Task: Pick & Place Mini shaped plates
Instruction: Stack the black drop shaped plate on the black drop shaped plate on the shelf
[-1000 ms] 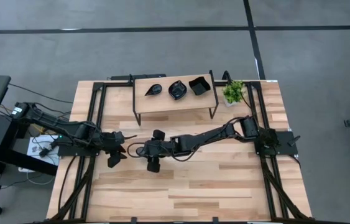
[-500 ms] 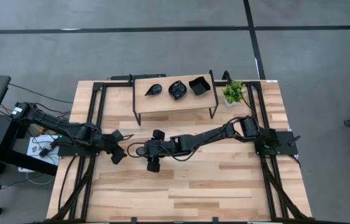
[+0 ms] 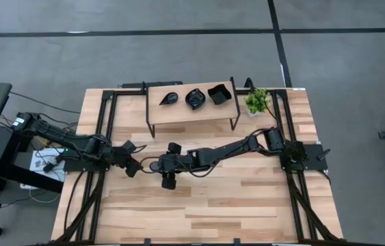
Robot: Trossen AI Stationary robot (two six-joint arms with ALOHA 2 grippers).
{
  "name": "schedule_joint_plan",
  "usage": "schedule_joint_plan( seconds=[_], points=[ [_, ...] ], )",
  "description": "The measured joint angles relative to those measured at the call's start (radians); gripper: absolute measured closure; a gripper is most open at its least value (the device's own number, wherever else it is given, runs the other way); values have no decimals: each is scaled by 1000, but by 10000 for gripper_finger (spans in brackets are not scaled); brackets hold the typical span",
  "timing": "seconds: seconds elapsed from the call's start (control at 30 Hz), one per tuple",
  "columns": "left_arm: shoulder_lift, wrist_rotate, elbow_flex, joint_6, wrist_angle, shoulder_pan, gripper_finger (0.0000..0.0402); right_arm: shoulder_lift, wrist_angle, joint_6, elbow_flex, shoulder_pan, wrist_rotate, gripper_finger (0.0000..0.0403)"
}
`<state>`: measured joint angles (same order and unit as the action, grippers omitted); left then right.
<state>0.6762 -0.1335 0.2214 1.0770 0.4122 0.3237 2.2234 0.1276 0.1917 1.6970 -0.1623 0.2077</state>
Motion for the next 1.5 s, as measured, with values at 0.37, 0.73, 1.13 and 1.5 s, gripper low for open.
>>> schedule_joint_plan(
  seconds=[0.37, 0.73, 1.13, 1.5],
  points=[
    [0, 153, 0, 63, -8, 0, 155, 0, 0, 0, 0, 0, 0, 195],
    [-38, 151, 0, 107, -205, 0, 124, 0, 0, -1, 0, -2, -1, 194],
    [-65, 47, 0, 152, -220, 0, 124, 0, -1, -8, 0, -3, -1, 193],
    [-65, 14, -2, 192, -294, 0, 124, 0, -46, -8, 0, -8, -1, 193]
  ],
)
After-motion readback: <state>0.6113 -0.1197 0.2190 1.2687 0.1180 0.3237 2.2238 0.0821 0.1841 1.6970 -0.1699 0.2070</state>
